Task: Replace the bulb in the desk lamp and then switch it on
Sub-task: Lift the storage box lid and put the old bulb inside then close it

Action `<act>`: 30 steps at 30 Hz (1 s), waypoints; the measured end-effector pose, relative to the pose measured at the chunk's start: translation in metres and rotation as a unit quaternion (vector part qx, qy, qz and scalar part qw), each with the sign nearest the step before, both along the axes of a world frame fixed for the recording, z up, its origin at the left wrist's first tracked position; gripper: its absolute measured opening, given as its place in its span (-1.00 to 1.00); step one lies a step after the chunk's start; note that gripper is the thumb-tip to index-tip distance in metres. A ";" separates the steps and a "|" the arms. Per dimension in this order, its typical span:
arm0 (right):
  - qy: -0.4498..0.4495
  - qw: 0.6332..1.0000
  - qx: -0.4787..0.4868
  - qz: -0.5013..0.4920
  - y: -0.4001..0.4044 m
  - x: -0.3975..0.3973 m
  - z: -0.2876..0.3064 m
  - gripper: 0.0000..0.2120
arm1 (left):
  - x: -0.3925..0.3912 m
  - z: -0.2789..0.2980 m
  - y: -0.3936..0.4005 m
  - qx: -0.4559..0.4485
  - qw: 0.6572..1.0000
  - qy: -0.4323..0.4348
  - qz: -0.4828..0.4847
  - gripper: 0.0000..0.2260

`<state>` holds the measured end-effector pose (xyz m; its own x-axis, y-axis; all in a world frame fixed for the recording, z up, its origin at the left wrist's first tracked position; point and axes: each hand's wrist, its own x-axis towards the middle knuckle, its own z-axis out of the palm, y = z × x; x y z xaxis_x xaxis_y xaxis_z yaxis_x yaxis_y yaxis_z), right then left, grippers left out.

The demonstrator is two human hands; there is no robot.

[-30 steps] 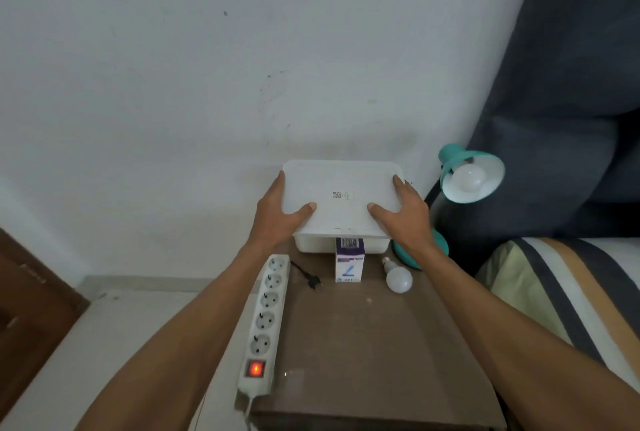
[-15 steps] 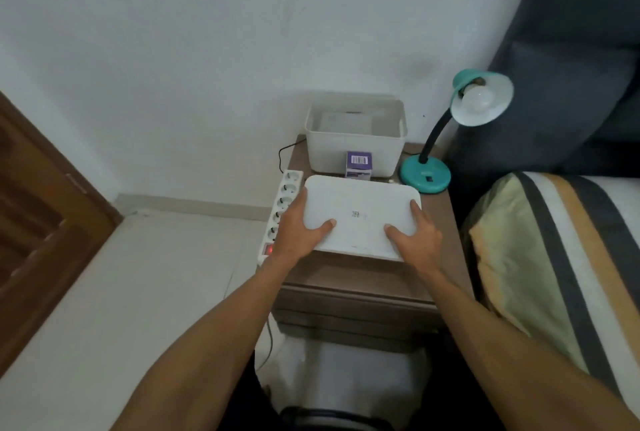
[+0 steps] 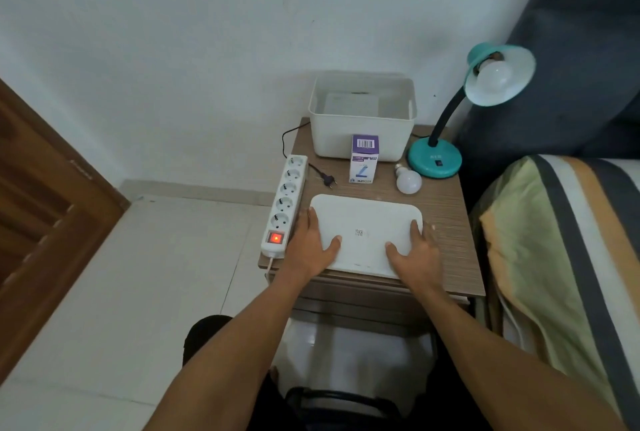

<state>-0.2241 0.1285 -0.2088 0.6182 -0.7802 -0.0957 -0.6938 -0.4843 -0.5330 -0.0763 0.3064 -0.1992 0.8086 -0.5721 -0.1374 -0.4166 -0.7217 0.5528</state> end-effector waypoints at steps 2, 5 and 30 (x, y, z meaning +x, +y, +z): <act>0.020 1.000 -0.011 0.009 0.000 0.000 -0.002 -0.20 | -0.003 -0.003 -0.001 0.011 1.000 -0.014 -0.009 -0.16; 0.031 0.999 -0.008 0.007 0.001 0.002 -0.002 -0.20 | -0.004 -0.006 -0.003 0.016 1.000 -0.023 -0.009 -0.18; -0.027 0.993 -0.069 0.096 -0.117 0.135 0.045 -0.37 | 0.205 0.102 -0.136 -0.133 0.984 -0.114 -0.030 0.14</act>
